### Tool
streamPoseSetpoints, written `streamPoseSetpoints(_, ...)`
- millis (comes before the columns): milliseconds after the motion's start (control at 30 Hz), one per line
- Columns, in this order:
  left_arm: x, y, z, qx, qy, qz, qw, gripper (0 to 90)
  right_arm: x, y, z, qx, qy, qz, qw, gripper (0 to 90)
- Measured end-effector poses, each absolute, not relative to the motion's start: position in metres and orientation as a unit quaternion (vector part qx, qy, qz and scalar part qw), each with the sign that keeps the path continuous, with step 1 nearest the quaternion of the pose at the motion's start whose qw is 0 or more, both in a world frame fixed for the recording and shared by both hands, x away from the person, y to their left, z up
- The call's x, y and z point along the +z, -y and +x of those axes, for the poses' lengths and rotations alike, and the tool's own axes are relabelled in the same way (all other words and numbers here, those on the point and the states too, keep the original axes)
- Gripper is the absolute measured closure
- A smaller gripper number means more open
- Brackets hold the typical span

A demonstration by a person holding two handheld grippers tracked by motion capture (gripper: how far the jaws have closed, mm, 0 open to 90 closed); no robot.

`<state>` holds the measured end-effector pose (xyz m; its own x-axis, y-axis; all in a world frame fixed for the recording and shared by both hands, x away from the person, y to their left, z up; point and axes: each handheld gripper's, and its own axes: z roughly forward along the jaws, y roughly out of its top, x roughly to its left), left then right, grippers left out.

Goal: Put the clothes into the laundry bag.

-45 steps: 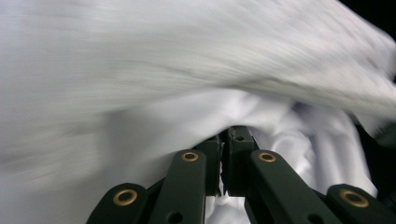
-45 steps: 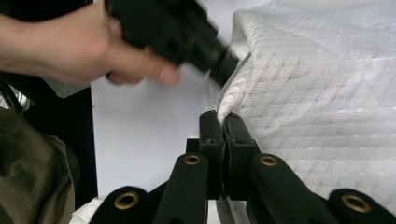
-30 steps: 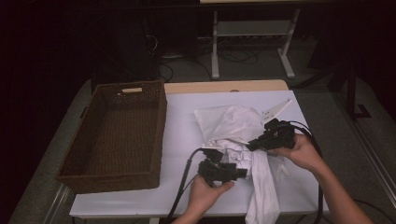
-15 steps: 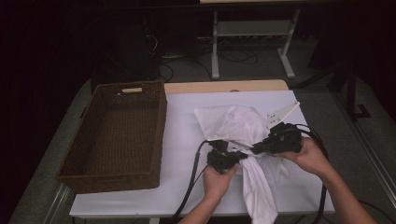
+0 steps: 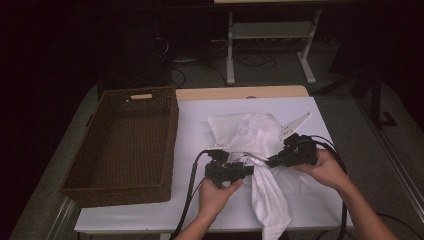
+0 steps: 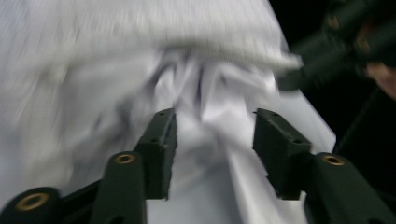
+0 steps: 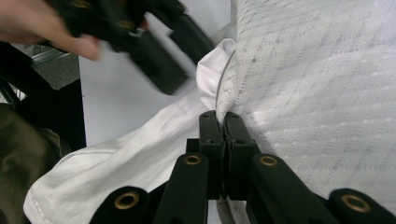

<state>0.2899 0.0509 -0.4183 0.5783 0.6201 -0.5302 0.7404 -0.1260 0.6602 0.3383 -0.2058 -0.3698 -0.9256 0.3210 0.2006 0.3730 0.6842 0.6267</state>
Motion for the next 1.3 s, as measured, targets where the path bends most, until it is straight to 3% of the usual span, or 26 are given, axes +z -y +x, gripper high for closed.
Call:
streamPoseSetpoints(133,-0.431,-0.039,0.282,-0.136,-0.441,0.765,0.449,41.3,-0.370,0.204,0.340,-0.350,0.916,-0.189,0.038,87.8)
streamPoseSetpoints(267,-0.452,-0.010,0.293,-0.185,-0.416,0.779,0.431,48.3,-0.370,0.200,0.338,-0.351,0.917,-0.185,0.036,87.8)
streamPoseSetpoints(333,-0.458,-0.004,0.302,-0.149,-0.410,0.786,0.439,67.2,-0.369,0.200,0.337,-0.350,0.918,-0.181,0.034,87.8)
streamPoseSetpoints(367,-0.460,-0.004,0.307,-0.149,-0.417,0.769,0.462,81.6,-0.369,0.200,0.336,-0.351,0.918,-0.182,0.035,87.8)
streamPoseSetpoints(400,-0.460,-0.004,0.310,-0.143,-0.426,0.753,0.481,86.0,-0.368,0.201,0.335,-0.350,0.919,-0.179,0.033,87.8)
streamPoseSetpoints(600,-0.443,-0.004,0.325,-0.066,-0.439,0.721,0.532,87.8,-0.354,0.203,0.326,-0.371,0.914,-0.163,0.028,88.1)
streamPoseSetpoints(700,-0.444,-0.008,0.337,-0.071,-0.478,0.673,0.560,87.6,-0.342,0.201,0.321,-0.378,0.913,-0.155,0.011,88.1)
streamPoseSetpoints(833,-0.449,-0.011,0.335,-0.067,-0.478,0.694,0.535,83.6,-0.359,0.202,0.334,-0.361,0.914,-0.183,0.034,88.1)
streamPoseSetpoints(1133,-0.443,-0.038,0.299,-0.086,-0.448,0.755,0.471,39.8,-0.378,0.196,0.340,-0.349,0.917,-0.190,0.040,87.9)
streamPoseSetpoints(1233,-0.454,-0.034,0.299,-0.096,-0.451,0.766,0.448,36.9,-0.378,0.195,0.341,-0.348,0.917,-0.189,0.039,87.8)
streamPoseSetpoints(1267,-0.458,-0.031,0.303,-0.103,-0.458,0.760,0.449,38.2,-0.379,0.194,0.341,-0.347,0.918,-0.188,0.040,87.8)
streamPoseSetpoints(1300,-0.461,-0.028,0.307,-0.113,-0.460,0.755,0.454,46.1,-0.380,0.193,0.341,-0.348,0.918,-0.188,0.041,87.8)
